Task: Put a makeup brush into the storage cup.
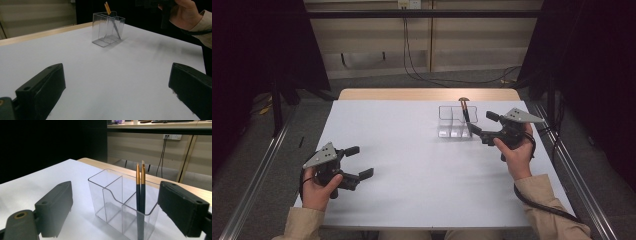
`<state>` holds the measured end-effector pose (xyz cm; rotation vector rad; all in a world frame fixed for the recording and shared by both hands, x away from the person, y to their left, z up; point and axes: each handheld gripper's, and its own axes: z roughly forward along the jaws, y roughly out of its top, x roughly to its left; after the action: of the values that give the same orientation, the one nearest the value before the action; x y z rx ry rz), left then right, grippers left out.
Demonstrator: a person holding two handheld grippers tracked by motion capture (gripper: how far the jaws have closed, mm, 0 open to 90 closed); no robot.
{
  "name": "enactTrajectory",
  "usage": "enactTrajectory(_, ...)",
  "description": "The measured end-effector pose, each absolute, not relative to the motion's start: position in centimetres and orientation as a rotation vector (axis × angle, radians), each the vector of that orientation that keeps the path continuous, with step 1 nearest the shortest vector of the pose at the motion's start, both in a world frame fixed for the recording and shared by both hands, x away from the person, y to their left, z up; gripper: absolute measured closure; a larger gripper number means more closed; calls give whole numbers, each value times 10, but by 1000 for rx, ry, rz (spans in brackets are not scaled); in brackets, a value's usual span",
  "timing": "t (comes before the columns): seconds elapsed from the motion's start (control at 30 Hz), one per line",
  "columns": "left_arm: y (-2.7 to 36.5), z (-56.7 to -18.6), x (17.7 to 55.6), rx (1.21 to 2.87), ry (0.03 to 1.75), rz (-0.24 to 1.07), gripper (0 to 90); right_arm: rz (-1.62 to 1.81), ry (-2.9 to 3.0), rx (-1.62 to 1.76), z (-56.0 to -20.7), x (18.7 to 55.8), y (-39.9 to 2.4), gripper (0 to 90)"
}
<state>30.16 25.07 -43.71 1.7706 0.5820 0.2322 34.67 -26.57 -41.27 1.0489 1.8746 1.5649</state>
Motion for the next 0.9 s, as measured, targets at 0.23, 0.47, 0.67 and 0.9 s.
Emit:
enactTrajectory(0.23, 252, -437, 301, 1769, 587, 236, 7, 1564, 1886, 1037, -414, 340, -268, 110)
enactTrajectory(0.47, 253, -437, 301, 1767, 586, 239, 7, 1557, 1896, 1036, -418, 334, -271, 97)
enactTrajectory(0.67, 252, -437, 300, 1767, 591, 239, 7, 1552, 1908, 1023, -419, 329, -273, 97)
enactTrajectory(0.9, 253, -437, 300, 1770, 585, 244, 7, 1546, 1923, 1017, -421, 324, -275, 92)
